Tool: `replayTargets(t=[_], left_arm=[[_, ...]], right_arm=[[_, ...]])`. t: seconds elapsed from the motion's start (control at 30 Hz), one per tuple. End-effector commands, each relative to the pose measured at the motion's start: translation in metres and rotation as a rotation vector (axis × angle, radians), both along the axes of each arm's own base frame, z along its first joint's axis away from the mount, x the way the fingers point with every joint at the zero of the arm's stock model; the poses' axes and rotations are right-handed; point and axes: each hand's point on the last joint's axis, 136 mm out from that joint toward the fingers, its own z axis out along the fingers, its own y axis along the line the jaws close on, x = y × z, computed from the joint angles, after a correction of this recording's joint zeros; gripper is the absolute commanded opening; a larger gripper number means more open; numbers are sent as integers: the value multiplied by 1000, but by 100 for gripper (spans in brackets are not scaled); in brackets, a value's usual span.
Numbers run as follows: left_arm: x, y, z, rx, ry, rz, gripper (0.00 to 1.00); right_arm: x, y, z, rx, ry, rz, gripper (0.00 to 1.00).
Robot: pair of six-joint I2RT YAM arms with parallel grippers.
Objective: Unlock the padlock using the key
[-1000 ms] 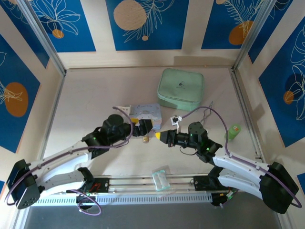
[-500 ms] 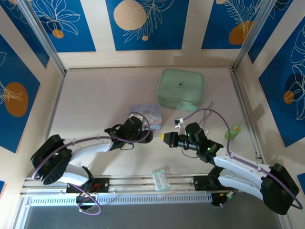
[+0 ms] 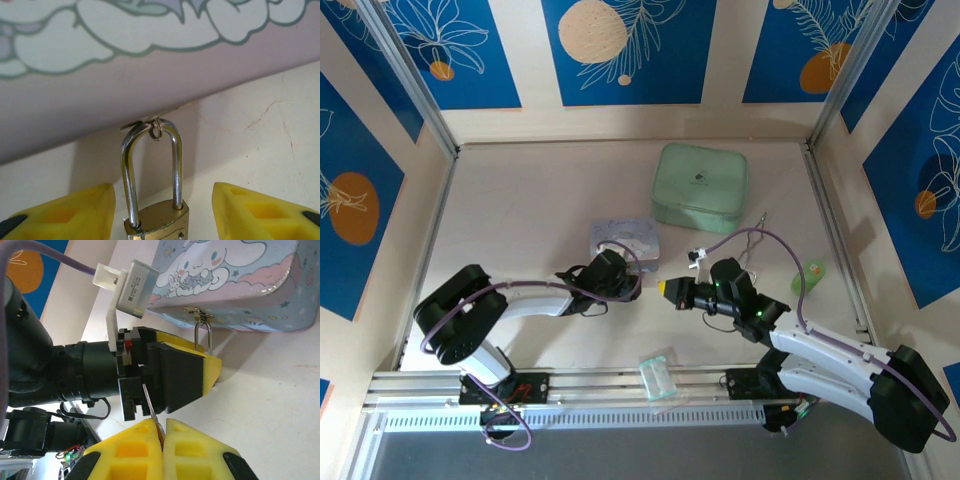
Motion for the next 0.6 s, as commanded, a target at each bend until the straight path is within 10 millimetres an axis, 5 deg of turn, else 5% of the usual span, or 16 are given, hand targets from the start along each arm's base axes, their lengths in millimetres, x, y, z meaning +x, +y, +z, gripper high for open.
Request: replayTargets(t=[0.0, 0.57], left_arm=[[2, 1, -3, -8, 2, 18, 52], [-6, 3, -25, 18, 70, 19, 48]], right_arm=[[2, -6, -5, -15, -8, -27, 0], [4, -6, -16, -27, 19, -35, 0]])
